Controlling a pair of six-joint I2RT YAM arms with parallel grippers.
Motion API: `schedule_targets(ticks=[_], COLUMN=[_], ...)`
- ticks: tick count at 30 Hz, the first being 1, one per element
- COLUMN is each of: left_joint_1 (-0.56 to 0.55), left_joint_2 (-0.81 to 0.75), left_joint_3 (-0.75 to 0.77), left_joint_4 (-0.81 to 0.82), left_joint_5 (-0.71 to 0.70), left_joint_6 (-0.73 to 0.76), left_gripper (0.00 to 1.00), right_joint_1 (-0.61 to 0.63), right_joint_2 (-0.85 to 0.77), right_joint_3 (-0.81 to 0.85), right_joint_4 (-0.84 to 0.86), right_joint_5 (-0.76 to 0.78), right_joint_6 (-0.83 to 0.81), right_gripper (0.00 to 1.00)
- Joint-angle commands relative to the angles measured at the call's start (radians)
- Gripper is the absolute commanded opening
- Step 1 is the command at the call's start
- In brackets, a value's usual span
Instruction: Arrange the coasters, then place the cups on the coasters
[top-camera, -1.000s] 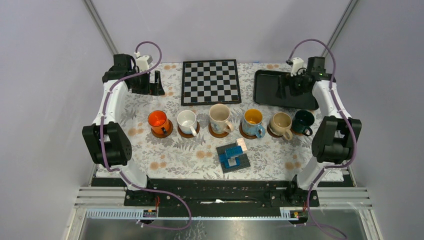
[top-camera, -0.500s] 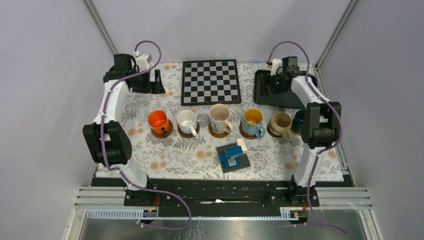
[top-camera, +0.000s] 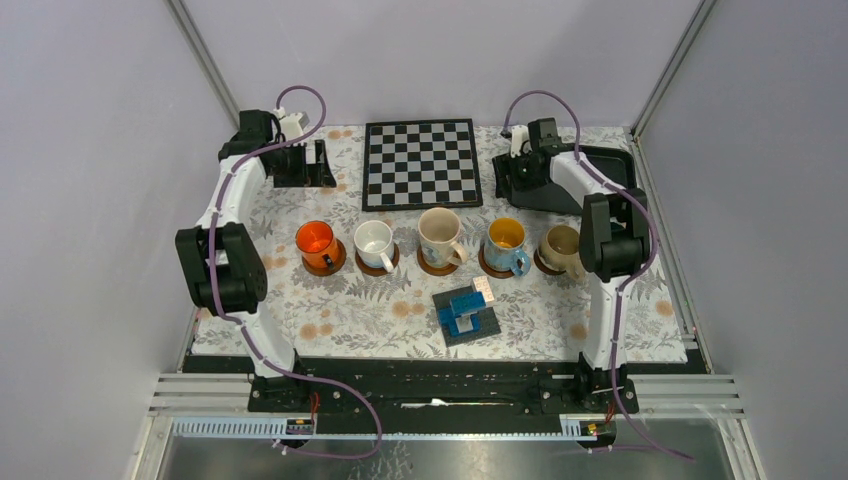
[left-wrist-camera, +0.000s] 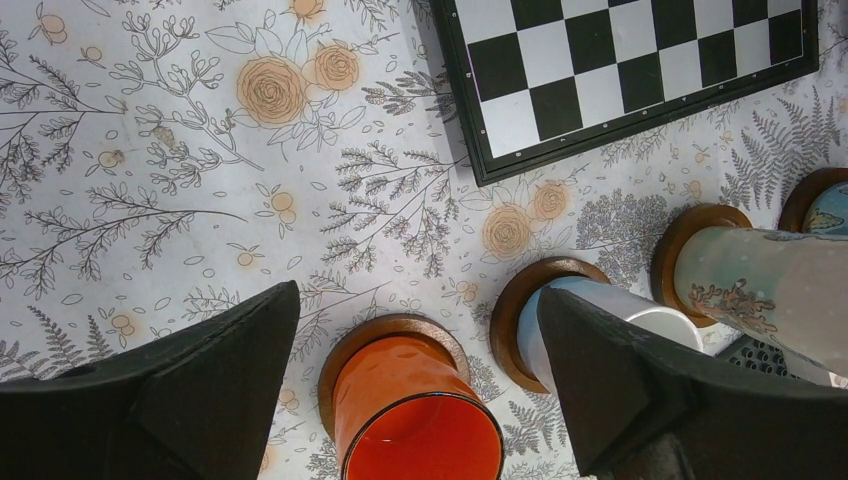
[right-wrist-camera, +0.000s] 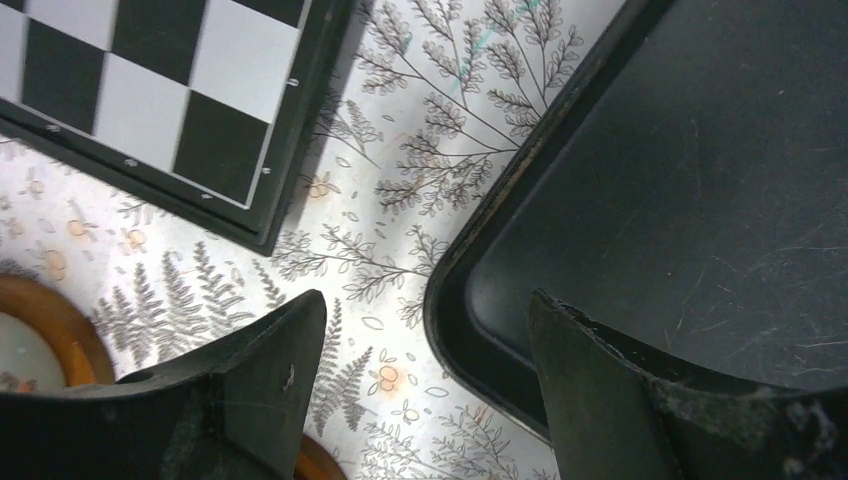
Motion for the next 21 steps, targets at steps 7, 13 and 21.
schedule_targets(ticks=[7, 13, 21], left_joint_1=[-0.004, -0.004, -0.004], left_joint_2=[-0.044, -0.056, -0.072], left_joint_3=[0.009, -0.005, -0.032], left_joint_4=[0.059, 0.058, 0.076], left_joint_5=[0.001, -0.008, -0.005], left_joint_6=[0.013, 0.026, 0.026], left_gripper=[0.99, 0.99, 0.99], right_joint_1=[-0.001, -0.001, -0.002], right_joint_2=[0.057, 0.014, -0.047], right_joint_3=[0.011, -0.062, -0.143], right_joint_4=[-0.015, -0.019, -0.029], right_joint_5=[0.002, -0.035, -0.05], right_joint_6=[0.025, 0.038, 0.058], right_gripper=[0.76, 0.63, 0.59])
